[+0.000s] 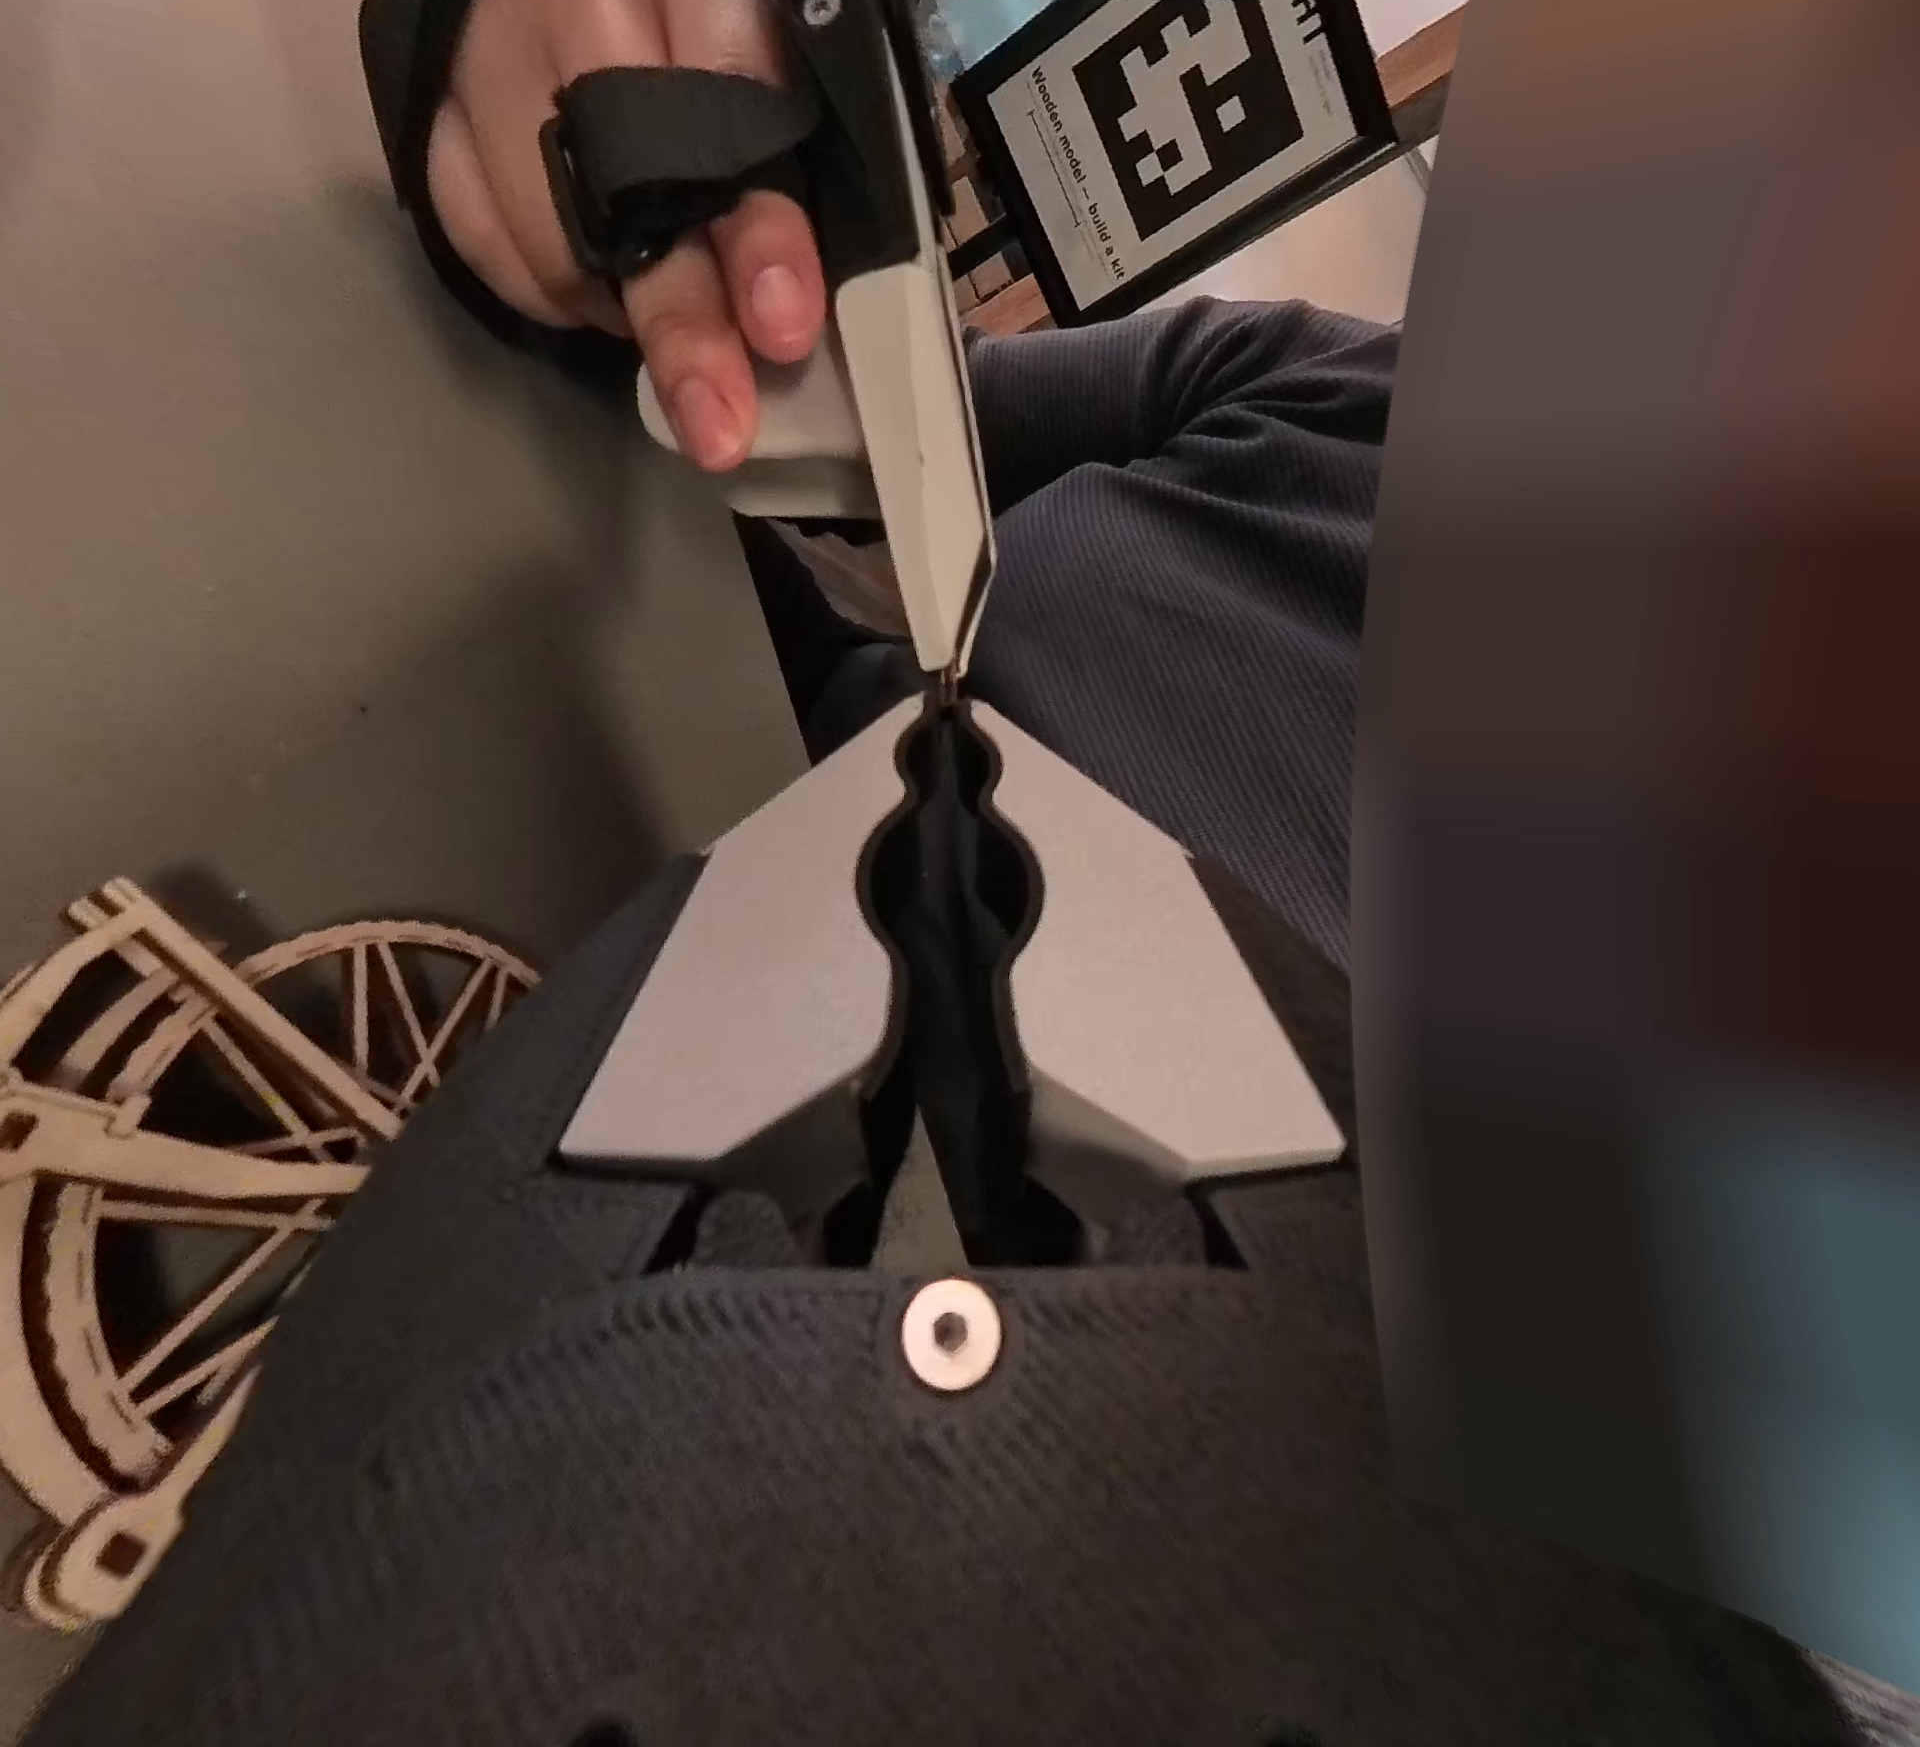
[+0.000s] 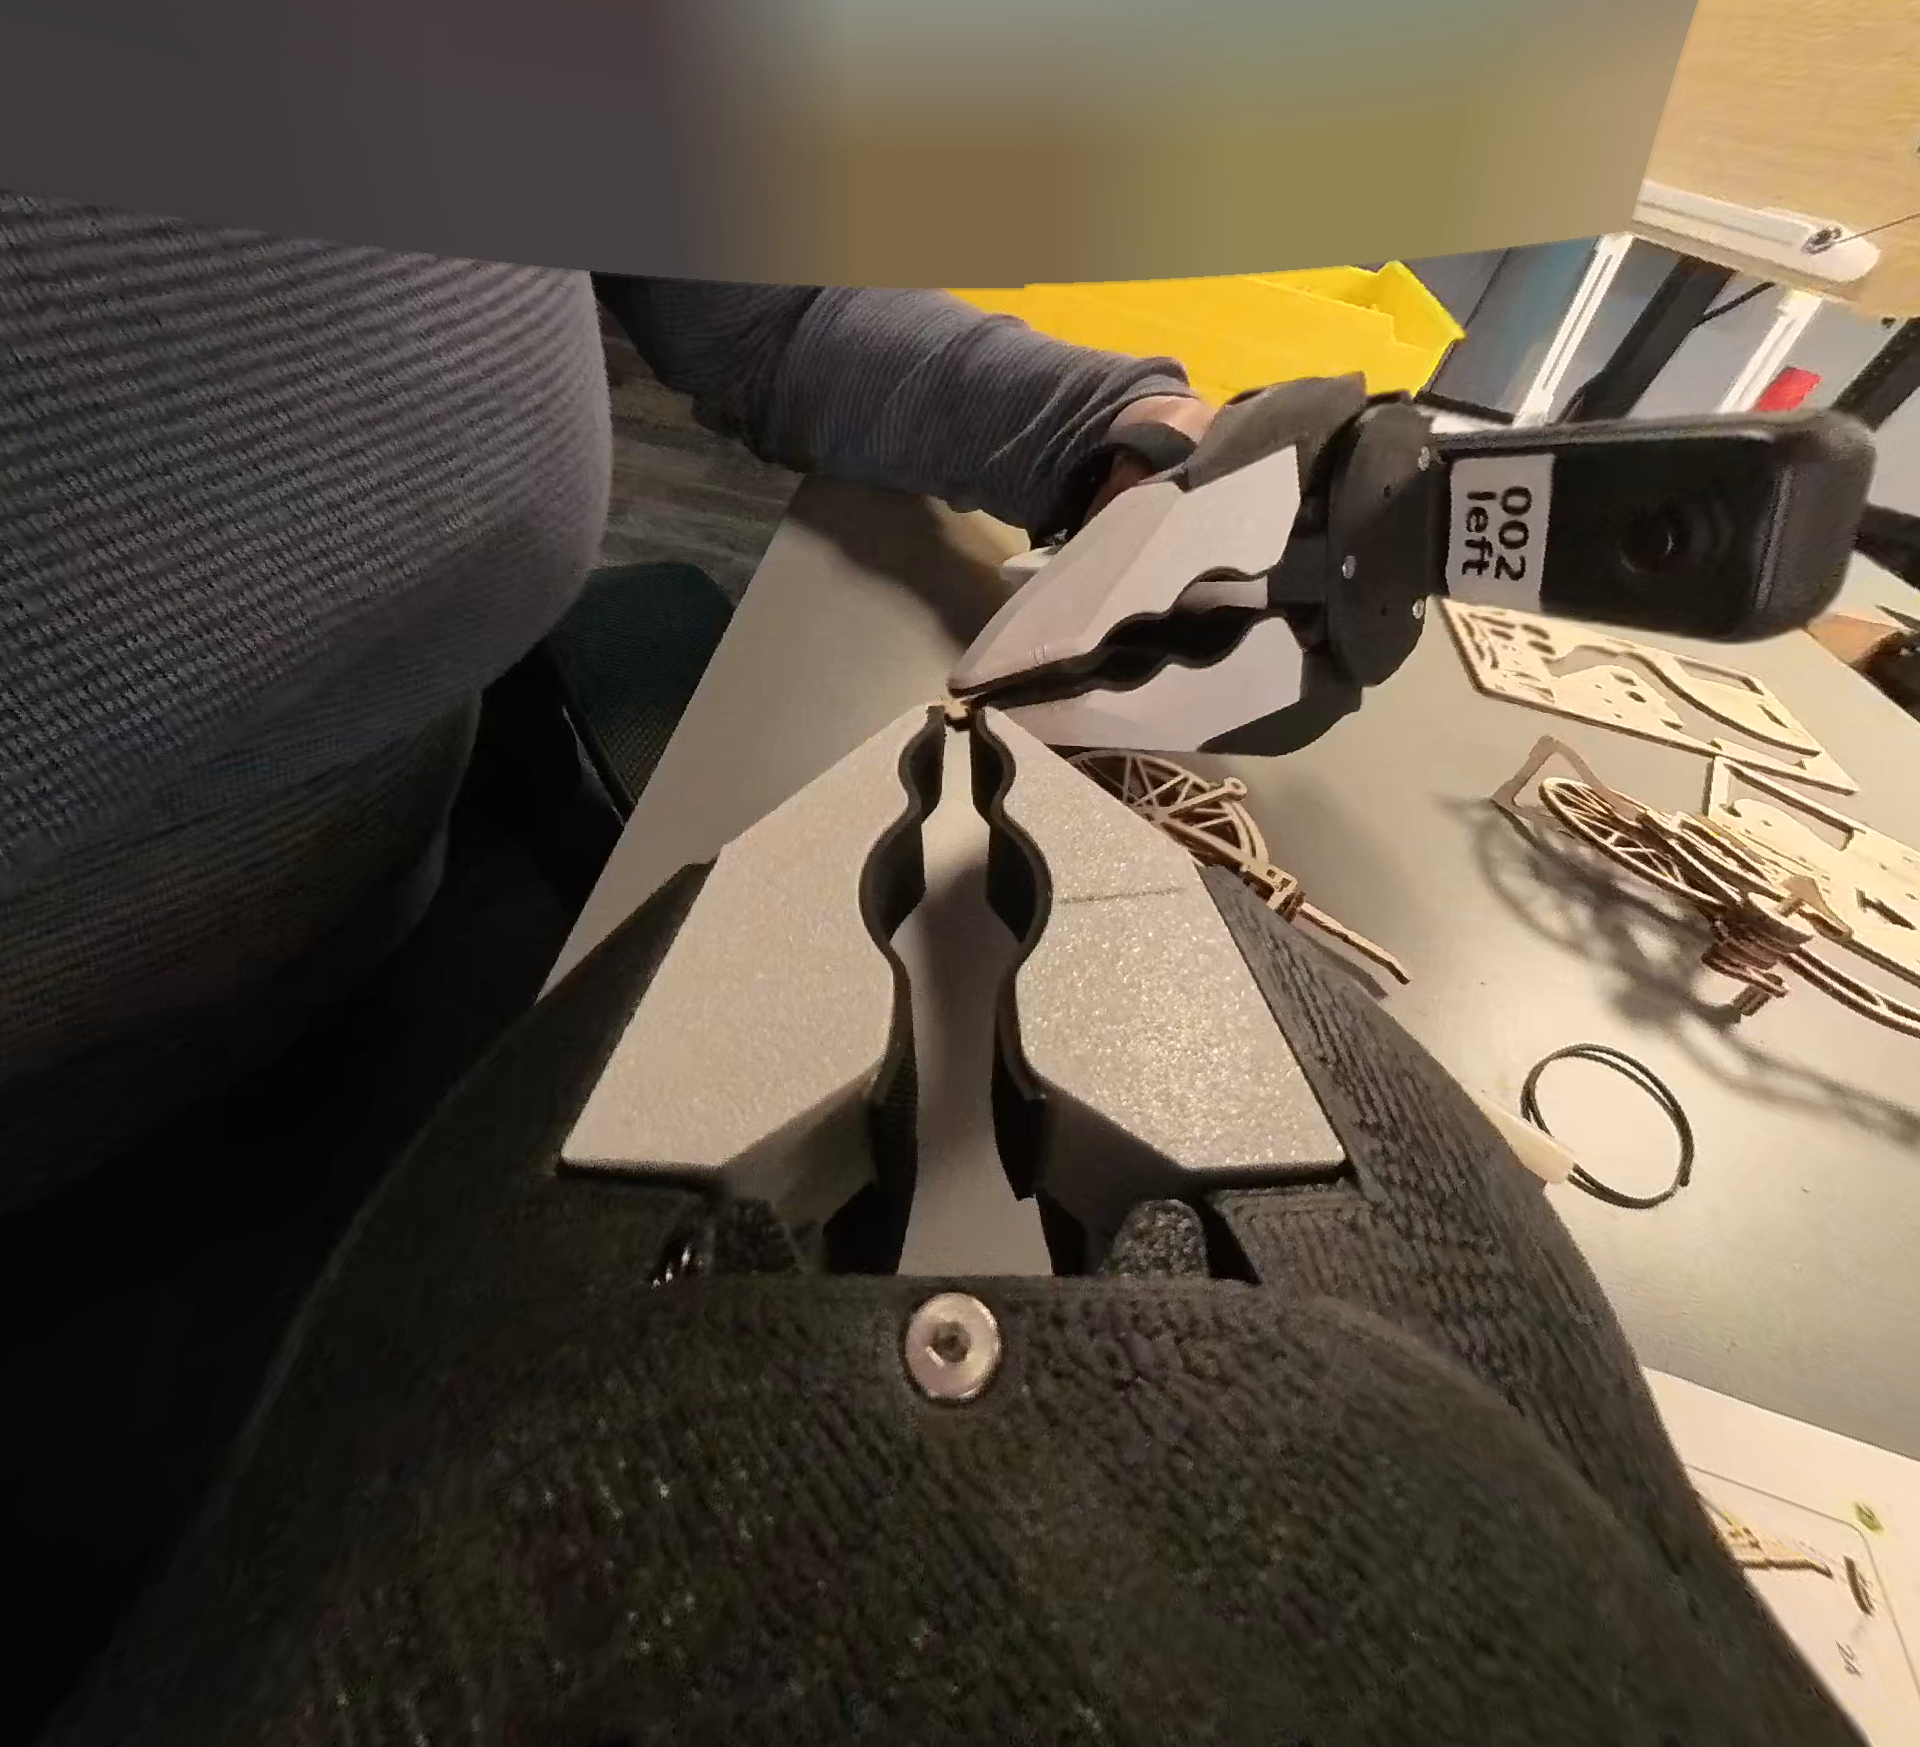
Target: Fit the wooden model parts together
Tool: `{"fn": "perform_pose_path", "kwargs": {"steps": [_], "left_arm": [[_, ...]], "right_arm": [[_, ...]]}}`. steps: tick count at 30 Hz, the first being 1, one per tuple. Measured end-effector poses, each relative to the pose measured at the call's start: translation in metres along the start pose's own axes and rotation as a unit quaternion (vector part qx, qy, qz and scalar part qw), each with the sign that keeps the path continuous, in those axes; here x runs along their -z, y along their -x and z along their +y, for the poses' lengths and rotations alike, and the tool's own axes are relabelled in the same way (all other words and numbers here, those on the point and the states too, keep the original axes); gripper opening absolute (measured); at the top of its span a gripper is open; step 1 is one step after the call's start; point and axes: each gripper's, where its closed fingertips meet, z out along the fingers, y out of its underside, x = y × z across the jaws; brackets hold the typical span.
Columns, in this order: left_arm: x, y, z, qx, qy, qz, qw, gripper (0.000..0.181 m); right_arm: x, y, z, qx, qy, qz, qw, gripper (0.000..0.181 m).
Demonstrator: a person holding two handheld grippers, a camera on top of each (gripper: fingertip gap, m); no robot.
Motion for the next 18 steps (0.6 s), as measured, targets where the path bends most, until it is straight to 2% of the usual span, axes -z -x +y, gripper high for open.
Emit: {"fn": "perform_pose_path", "kwargs": {"steps": [6, 12, 18], "left_arm": [[0.0003, 0.0011, 0.0002, 0.008, 0.000, 0.000, 1.000, 0.002], [-0.0037, 0.0009, 0.0028, 0.009, 0.007, 0.004, 1.000, 0.002], [-0.0045, 0.0022, 0.0028, -0.028, 0.007, -0.024, 0.999, 0.004]], "right_arm": [[-0.0004, -0.0026, 0.0002, 0.009, 0.000, 0.013, 1.000, 0.007], [-0.0008, 0.0045, 0.0003, -0.016, 0.003, -0.018, 1.000, 0.001], [0.0019, 0.0037, 0.0002, -0.003, 0.002, -0.003, 1.000, 0.001]]}}
